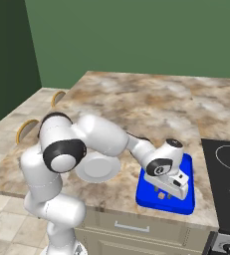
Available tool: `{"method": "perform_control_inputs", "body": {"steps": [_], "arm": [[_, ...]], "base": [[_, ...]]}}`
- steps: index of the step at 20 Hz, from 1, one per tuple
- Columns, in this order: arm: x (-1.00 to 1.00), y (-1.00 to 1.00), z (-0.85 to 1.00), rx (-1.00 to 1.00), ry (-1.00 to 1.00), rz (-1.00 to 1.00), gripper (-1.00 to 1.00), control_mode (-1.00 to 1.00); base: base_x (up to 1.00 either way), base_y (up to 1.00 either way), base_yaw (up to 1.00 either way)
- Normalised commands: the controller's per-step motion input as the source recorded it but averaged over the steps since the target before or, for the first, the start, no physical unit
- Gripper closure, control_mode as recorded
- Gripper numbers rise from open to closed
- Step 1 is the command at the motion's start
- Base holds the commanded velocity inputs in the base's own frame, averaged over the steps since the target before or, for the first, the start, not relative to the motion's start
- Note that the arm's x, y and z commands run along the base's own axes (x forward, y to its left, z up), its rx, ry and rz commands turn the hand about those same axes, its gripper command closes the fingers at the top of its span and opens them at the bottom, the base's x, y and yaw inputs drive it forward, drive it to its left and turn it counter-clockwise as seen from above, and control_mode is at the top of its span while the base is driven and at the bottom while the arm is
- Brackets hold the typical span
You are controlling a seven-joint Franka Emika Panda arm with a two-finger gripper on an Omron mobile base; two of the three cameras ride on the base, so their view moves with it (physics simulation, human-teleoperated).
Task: Move the dessert items from the plates to the tray.
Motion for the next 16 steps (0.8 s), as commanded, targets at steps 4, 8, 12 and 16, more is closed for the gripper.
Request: {"method": "perform_control_inputs", "body": {"steps": [4,8,12,16], "arm": [[0.00,0.00,0.00,0.00,0.00,0.00,-1.00,-1.00],[-0.09,0.01,0.31,0.00,-0.05,0.00,-1.00,-1.00],[-0.18,0.39,0.54,0.00,-0.10,0.00,-1.00,-1.00],[-0.03,0.62,0.61,0.00,-0.10,0.00,-1.00,-1.00]], "base": [[0.00,0.00,0.00],[0.00,0.00,0.00],[0.00,0.00,0.00],[0.00,0.00,0.00]]}}
